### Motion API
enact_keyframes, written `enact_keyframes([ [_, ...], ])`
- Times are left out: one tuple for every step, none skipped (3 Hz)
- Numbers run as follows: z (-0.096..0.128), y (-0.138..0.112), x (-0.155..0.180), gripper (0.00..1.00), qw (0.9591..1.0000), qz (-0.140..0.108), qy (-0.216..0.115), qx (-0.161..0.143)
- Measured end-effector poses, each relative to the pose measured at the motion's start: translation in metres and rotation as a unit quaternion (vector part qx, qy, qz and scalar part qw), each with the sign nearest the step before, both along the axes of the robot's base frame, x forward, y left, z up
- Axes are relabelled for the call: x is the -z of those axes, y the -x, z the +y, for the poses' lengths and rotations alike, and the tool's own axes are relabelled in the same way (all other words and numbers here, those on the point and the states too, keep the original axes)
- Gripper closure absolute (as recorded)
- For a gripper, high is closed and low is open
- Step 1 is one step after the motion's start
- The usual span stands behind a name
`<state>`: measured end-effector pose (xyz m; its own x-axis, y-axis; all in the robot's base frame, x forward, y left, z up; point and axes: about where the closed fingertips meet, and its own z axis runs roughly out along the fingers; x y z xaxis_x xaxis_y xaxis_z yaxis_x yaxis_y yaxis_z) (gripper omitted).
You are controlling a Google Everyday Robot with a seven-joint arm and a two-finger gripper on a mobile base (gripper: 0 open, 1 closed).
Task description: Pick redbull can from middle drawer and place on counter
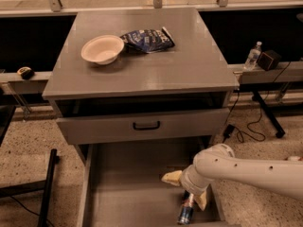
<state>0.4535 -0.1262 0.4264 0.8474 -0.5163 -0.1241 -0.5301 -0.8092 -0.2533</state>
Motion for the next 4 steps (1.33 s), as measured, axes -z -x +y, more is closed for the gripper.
enact_keyframes([
  [-0.006,0.008,0.028,0.00,0.9995,0.017,0.001,-0.027],
  [-0.006,0.020,0.057,0.26,0.9983,0.036,0.002,-0.046],
  [-0.003,0.024,0.066,0.50,0.9975,0.041,0.004,-0.058],
  [-0.003,0.024,0.066,0.73,0.9975,0.041,0.004,-0.058],
])
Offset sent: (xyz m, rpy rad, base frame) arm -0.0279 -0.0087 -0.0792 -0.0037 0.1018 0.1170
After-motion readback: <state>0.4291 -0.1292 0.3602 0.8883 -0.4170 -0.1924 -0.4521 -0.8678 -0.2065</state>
